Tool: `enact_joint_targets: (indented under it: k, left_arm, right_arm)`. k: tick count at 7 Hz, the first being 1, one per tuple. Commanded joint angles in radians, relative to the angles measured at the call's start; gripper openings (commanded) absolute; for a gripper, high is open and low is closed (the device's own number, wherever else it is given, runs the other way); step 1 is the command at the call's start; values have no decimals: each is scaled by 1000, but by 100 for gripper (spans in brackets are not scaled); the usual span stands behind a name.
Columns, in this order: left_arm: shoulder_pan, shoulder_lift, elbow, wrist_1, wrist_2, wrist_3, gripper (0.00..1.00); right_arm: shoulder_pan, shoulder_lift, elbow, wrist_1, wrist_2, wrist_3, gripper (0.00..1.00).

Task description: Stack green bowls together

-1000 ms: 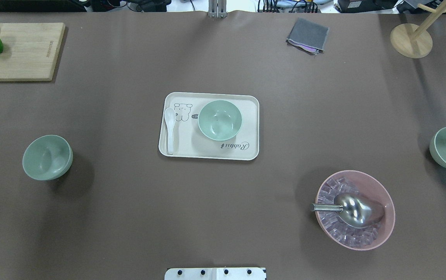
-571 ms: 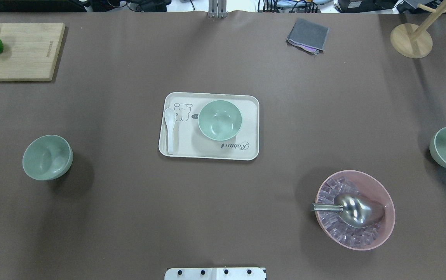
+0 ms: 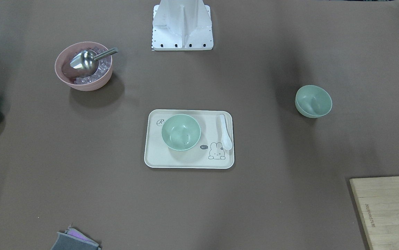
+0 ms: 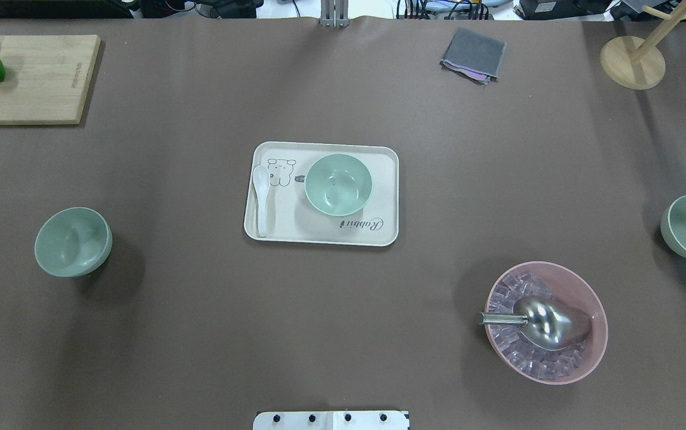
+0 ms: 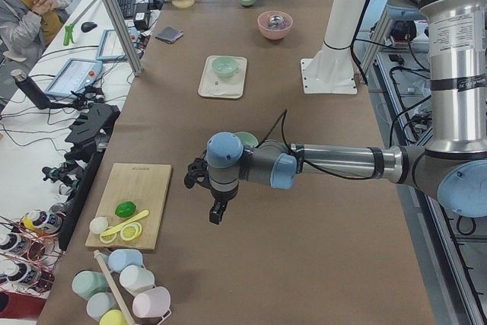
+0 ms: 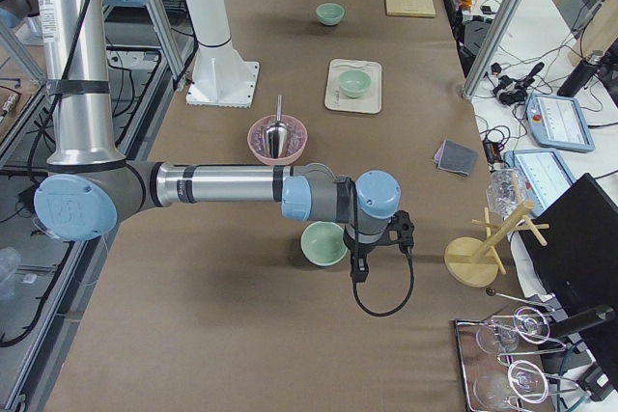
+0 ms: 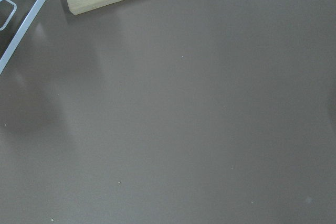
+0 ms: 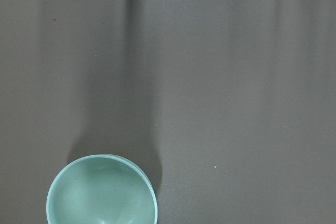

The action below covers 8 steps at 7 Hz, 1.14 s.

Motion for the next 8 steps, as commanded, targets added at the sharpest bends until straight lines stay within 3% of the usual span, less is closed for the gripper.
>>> enact_joint_targets:
  k: [1, 2, 4, 7, 8]
  left_arm:
    - [0, 3, 7, -26, 0, -1, 98]
    - [1, 1, 3, -29, 0, -18, 98]
    - [3, -2, -8, -40, -10, -113, 98]
    - [0, 12, -17, -84, -23, -122, 98]
    - [-2, 12, -25, -88, -24, -122, 98]
  right_arm:
    - [-1, -23, 10, 13, 30, 2, 100]
    - [-1, -53, 10, 25, 68, -3, 100]
    - [-1, -104, 3, 188, 88, 27, 100]
    - [-112, -101, -108, 382, 52, 137, 100]
    - [-172, -95, -108, 387, -25, 178, 100]
